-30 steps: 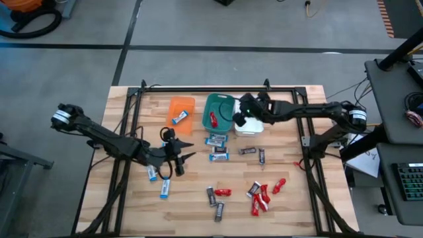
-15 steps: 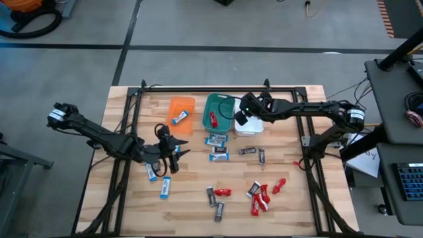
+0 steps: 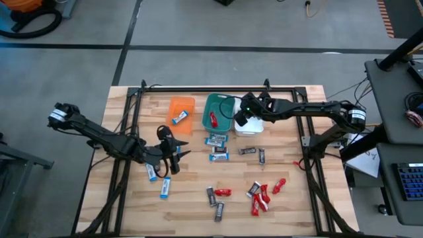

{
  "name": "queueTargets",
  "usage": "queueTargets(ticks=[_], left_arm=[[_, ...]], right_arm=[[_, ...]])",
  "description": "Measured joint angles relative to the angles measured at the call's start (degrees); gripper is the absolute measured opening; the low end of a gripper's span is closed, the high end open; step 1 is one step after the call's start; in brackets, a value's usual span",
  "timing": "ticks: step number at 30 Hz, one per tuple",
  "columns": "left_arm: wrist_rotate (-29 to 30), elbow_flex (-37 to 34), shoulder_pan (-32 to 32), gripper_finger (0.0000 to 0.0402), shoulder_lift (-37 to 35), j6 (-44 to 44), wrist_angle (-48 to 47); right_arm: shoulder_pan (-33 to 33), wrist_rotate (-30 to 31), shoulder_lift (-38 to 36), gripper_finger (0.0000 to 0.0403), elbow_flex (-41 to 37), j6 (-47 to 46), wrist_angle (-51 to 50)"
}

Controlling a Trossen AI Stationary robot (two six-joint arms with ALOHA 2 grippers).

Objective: Organize candy in baskets
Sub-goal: Put the red chocolate into the green bin

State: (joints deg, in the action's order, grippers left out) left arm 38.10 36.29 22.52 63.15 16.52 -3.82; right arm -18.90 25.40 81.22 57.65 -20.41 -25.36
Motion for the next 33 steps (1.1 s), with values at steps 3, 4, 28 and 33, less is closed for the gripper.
queueTargets(ticks=[3,4,28,33], left_arm=[[-1.4,0.0,0.0,0.0146,1.2,0.1,-0.1],[-2.3,0.0,0.0,0.0146,1.7,0.2,-0.2],[-22.3,0.4,0.4,0.0145,22.6,-11.4,27.5],[-22.6,0.4,0.4,0.0146,27.8,-12.7,36.7]], right_arm=[[0.5,-6.2,-1.0,0.01,0.4,-1.1,0.0],[0.7,-8.6,-1.3,0.01,0.6,-1.1,0.0],[29.2,-34.5,-3.3,0.0077,5.1,-16.6,-9.6],[33.1,-34.4,-3.3,0.0078,5.0,-21.6,-12.8]])
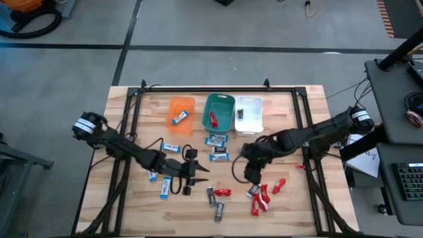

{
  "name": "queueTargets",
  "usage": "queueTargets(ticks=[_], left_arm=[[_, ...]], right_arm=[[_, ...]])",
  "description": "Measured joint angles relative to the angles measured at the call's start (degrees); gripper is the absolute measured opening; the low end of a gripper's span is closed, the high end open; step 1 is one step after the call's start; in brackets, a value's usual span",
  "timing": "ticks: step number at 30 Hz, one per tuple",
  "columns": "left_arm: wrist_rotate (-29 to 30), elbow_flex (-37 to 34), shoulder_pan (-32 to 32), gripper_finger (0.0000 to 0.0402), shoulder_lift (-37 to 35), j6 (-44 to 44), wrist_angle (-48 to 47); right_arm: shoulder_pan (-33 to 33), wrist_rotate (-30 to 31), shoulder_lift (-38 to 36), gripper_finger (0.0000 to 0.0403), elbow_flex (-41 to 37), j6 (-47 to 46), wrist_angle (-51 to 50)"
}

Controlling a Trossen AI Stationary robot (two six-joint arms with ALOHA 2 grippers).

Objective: Organize candy in baskets
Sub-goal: Put the red chocolate into the green bin

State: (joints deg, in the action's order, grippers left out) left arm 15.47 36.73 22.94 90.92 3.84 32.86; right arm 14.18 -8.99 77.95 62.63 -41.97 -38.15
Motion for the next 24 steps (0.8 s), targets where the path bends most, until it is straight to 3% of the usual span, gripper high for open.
queueTargets(ticks=[6,13,24], left_arm=[[-1.2,0.9,0.1,0.0146,4.9,-1.3,6.4],[-3.0,7.0,0.5,0.0146,11.4,-4.9,6.6],[-4.5,11.0,1.1,0.0146,18.8,-6.2,6.6]], right_arm=[[3.9,-0.1,0.0,0.0079,0.0,-4.8,-0.9],[8.6,-0.5,0.0,0.0076,0.0,-9.2,-4.3],[11.4,2.0,0.1,0.0079,-0.9,-11.6,-4.8]])
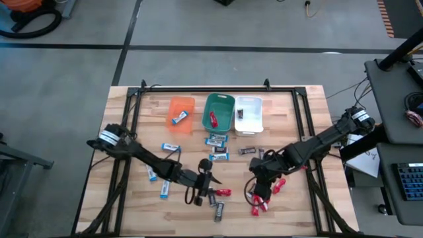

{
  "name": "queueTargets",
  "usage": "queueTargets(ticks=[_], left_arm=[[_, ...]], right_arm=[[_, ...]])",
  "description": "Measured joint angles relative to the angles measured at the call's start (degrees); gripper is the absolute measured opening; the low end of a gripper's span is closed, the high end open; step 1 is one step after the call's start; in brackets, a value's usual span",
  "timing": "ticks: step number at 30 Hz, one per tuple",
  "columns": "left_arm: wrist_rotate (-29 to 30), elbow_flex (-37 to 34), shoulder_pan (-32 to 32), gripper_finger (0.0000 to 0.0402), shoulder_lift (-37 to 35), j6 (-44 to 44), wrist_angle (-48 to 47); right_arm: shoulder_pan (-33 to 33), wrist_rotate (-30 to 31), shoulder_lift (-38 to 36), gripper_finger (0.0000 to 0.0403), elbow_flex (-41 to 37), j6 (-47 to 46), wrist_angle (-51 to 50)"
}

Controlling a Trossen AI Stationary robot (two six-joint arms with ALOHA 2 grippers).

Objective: Organize candy in baskets
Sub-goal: Put the red chocolate into the green bin

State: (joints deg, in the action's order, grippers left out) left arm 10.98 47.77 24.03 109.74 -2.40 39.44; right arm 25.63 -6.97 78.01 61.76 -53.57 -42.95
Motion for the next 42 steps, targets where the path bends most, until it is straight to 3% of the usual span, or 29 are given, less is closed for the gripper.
queueTargets(ticks=[5,14,19,27,42], left_arm=[[-0.1,2.3,0.3,0.0151,3.3,0.5,-0.2],[-0.1,4.3,0.3,0.0218,7.2,3.5,-0.2],[-0.1,5.1,0.3,0.0227,8.1,5.1,-0.7],[0.0,7.7,0.1,0.0203,9.9,8.9,-7.7],[0.4,7.9,0.1,0.0119,9.7,7.3,-7.8]], right_arm=[[0.0,0.2,0.0,0.0079,0.0,-0.2,0.0],[0.0,1.0,0.0,0.0091,0.0,-0.6,0.0],[0.0,1.0,0.0,0.0089,0.0,-0.6,-0.1],[0.0,1.0,0.0,0.0093,-0.1,-0.5,-0.1],[0.0,1.0,0.0,0.0086,-0.1,-0.4,-0.1]])
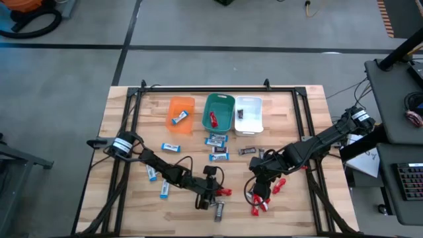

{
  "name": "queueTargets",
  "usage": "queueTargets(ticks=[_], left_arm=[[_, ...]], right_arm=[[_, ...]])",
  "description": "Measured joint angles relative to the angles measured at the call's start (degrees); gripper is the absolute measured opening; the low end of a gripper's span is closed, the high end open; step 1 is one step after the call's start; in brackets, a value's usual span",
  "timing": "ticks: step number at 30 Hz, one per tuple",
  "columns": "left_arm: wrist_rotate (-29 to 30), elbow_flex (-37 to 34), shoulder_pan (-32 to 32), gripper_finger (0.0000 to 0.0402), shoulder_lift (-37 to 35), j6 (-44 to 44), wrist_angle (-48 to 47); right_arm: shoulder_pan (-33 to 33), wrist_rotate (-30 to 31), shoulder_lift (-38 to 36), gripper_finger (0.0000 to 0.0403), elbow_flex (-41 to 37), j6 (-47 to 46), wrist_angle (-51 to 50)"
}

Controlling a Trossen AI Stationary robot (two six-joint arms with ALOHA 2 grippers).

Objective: Organize candy in baskets
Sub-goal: Put the red chocolate into the green bin

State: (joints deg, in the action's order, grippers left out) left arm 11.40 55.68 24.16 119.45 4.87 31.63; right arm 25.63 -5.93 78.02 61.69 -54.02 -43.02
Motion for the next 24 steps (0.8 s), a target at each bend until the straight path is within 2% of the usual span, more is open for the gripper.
queueTargets(ticks=[8,13,18,24], left_arm=[[0.0,-0.1,0.0,0.0072,-0.8,-1.3,0.1],[0.0,-0.3,-0.7,0.0051,-3.8,-4.2,-0.2],[0.0,-2.9,-2.9,0.0046,-10.0,-5.6,-2.5],[0.1,-9.5,-8.6,0.0045,-21.6,-5.9,-3.3]], right_arm=[[0.0,0.0,0.0,0.0087,0.0,0.5,0.0],[0.0,0.0,0.0,0.0084,0.0,1.2,0.0],[-0.1,0.5,0.0,0.0089,0.0,3.1,0.0],[-0.2,4.9,0.0,0.0089,0.0,4.6,0.1]])
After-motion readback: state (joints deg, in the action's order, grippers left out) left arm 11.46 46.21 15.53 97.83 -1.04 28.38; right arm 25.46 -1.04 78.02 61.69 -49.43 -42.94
